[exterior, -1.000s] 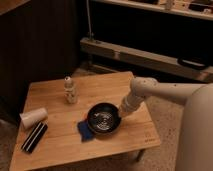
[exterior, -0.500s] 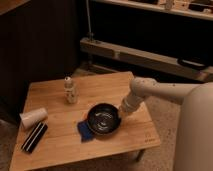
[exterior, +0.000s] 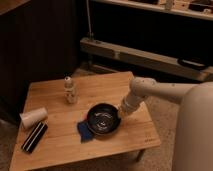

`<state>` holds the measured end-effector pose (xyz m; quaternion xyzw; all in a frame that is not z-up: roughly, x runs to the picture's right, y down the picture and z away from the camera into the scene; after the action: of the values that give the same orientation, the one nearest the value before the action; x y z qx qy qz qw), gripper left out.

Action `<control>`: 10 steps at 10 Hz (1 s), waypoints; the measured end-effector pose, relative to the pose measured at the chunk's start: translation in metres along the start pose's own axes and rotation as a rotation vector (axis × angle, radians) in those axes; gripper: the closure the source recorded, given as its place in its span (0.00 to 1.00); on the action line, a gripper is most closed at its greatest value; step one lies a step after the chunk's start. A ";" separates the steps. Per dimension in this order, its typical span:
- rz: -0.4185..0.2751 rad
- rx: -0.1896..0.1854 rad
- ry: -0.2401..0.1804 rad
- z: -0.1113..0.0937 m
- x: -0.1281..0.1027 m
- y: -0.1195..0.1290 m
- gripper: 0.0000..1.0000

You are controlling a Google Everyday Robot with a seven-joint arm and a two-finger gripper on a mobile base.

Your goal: Drag the ceramic bowl in a circle

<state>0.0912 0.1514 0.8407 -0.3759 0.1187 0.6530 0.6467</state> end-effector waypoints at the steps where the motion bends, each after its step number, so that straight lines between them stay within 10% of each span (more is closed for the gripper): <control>1: 0.000 -0.002 0.001 0.001 0.000 -0.001 0.35; 10: -0.025 -0.019 0.012 0.012 -0.010 0.011 0.39</control>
<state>0.0756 0.1500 0.8511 -0.3873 0.1118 0.6435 0.6507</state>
